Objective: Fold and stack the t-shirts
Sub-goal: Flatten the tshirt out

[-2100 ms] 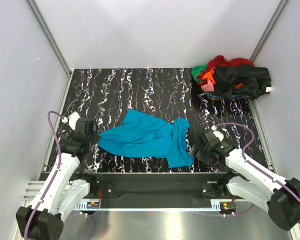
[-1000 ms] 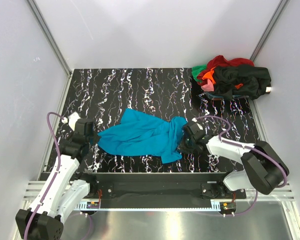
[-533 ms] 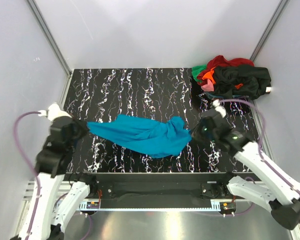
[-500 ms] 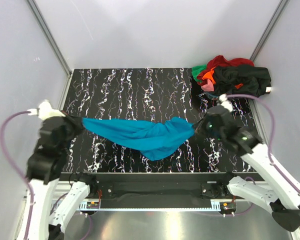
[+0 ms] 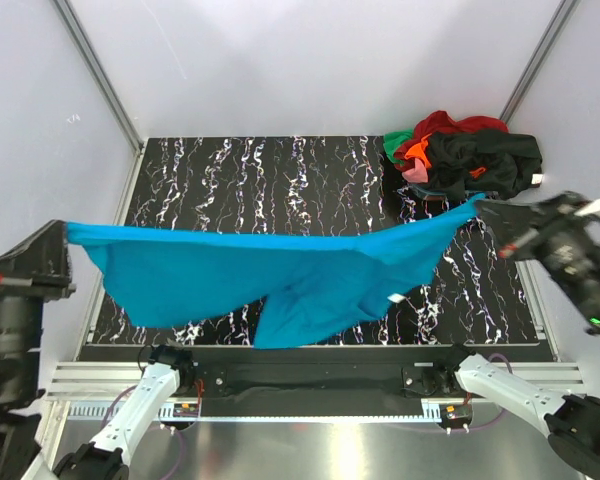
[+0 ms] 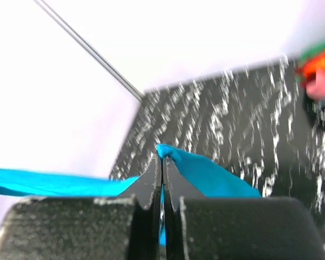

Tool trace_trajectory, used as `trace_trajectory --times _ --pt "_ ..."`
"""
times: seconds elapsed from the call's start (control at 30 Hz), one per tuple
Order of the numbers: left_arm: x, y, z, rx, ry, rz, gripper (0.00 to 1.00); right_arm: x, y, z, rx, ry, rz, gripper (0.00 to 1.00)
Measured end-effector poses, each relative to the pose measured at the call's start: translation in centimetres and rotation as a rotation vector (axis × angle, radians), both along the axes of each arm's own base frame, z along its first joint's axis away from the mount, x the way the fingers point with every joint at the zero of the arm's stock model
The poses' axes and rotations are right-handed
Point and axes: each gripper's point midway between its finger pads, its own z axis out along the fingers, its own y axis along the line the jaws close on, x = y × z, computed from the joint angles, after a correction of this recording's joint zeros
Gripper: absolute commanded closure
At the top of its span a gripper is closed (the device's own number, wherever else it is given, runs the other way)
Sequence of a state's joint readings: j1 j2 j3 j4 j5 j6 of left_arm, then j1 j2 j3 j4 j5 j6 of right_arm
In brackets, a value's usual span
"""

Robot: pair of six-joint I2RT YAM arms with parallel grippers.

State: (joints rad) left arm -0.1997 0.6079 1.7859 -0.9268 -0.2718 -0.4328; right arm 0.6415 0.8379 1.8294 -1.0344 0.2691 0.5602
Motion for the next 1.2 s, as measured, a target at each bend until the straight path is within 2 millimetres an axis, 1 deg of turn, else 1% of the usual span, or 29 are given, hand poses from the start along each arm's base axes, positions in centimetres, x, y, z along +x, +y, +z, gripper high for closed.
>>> trace_trajectory --times 0.07,0.17,0.23,0.3,0.33,0.4,0.43,0.47,0.5,0.53,0.6,0.67,0.73,0.77,0.8,0.83,0.87,0.9,0.93,0.97,1.0,1.03,1.07,1.1,1.13,1.17,1.2 --pt "-1.2 0.2 1.1 0.019 -0.038 -0.002 1.00 -1.3 -0.9 2.1 0.007 -0.066 0.010 1.00" --pt "-2.3 0.4 2.3 0.051 -0.073 0.001 1.00 -2.9 -2.2 4.8 0.007 -0.141 0.012 1.00" --pt "-2.5 0.5 3.0 0.066 -0.089 0.006 0.99 -3.1 -2.9 6.2 0.004 -0.175 -0.010 1.00" --pt "-2.2 0.6 3.4 0.074 -0.091 0.017 0.97 -2.7 -3.4 7.7 0.000 -0.202 -0.044 1.00" --pt "-1.6 0.6 3.3 0.078 -0.078 0.022 0.97 -2.3 -3.5 8.2 -0.006 -0.210 -0.066 1.00" --pt "0.1 0.7 2.5 0.080 -0.031 0.043 0.96 -0.7 -3.5 8.8 -0.030 -0.204 -0.117 1.00" --pt "1.5 0.6 1.8 0.084 0.008 0.055 0.96 0.6 -3.3 8.9 -0.050 -0.191 -0.147 1.00" --pt "3.0 0.6 1.1 0.088 0.050 0.069 0.95 2.1 -2.8 8.7 -0.078 -0.172 -0.177 1.00" --pt "4.8 0.5 0.2 0.096 0.100 0.081 0.95 4.2 -2.4 8.3 -0.118 -0.144 -0.222 1.00" --pt "6.9 0.3 -0.9 0.107 0.159 0.093 0.95 6.4 -1.6 7.5 -0.165 -0.108 -0.259 1.00" --pt "11.2 -0.1 -3.5 0.134 0.284 0.116 0.93 10.9 -0.2 5.6 -0.262 -0.037 -0.331 1.00" --pt "15.2 -0.3 -6.3 0.162 0.403 0.141 0.93 16.6 1.8 2.6 -0.365 0.048 -0.379 1.00" --pt "19.6 -0.1 -9.8 0.186 0.540 0.167 0.92 23.0 3.3 -2.2 -0.457 0.160 -0.396 1.00" --pt "21.7 0.6 -11.5 0.184 0.601 0.188 0.92 26.3 3.9 -4.9 -0.492 0.216 -0.402 1.00" --pt "24.1 1.3 -13.8 0.177 0.675 0.202 0.93 29.6 4.1 -8.1 -0.530 0.278 -0.411 1.00" --pt "26.2 2.5 -16.0 0.156 0.742 0.222 0.90 32.5 4.2 -10.9 -0.555 0.324 -0.422 0.99" --pt "27.9 3.4 -18.1 0.140 0.802 0.228 0.75 35.4 4.2 -13.7 -0.567 0.357 -0.432 0.58" --pt "30.2 4.4 -21.0 0.119 0.883 0.225 0.58 38.1 4.4 -16.5 -0.568 0.385 -0.432 0.17" --pt "32.2 5.5 -23.7 0.094 0.952 0.223 0.22 39.8 4.4 -18.8 -0.568 0.406 -0.432 0.01" --pt "34.4 6.5 -26.3 0.071 1.013 0.214 0.13 41.6 4.4 -21.6 -0.574 0.437 -0.423 0.00" --pt "36.4 7.3 -29.2 0.043 1.070 0.208 0.11 42.5 4.3 -24.3 -0.584 0.478 -0.407 0.00" --pt "37.9 7.9 -31.8 0.023 1.126 0.196 0.07 43.0 4.1 -26.9 -0.598 0.526 -0.391 0.00" --pt "39.0 8.2 -34.4 0.009 1.176 0.181 0.05 43.1 3.9 -29.0 -0.608 0.570 -0.375 0.00" --pt "39.5 8.2 -36.6 -0.001 1.220 0.166 0.05 42.9 3.8 -30.6 -0.618 0.607 -0.361 0.01" --pt "39.3 7.9 -38.8 -0.011 1.277 0.148 0.04 42.8 3.8 -31.6 -0.619 0.629 -0.348 0.00" --pt "38.6 7.5 -40.2 -0.020 1.326 0.129 0.04 42.8 3.8 -32.1 -0.620 0.638 -0.344 0.00" --pt "37.9 7.0 -41.0 -0.026 1.359 0.114 0.03 42.6 3.9 -32.4 -0.619 0.647 -0.337 0.00"
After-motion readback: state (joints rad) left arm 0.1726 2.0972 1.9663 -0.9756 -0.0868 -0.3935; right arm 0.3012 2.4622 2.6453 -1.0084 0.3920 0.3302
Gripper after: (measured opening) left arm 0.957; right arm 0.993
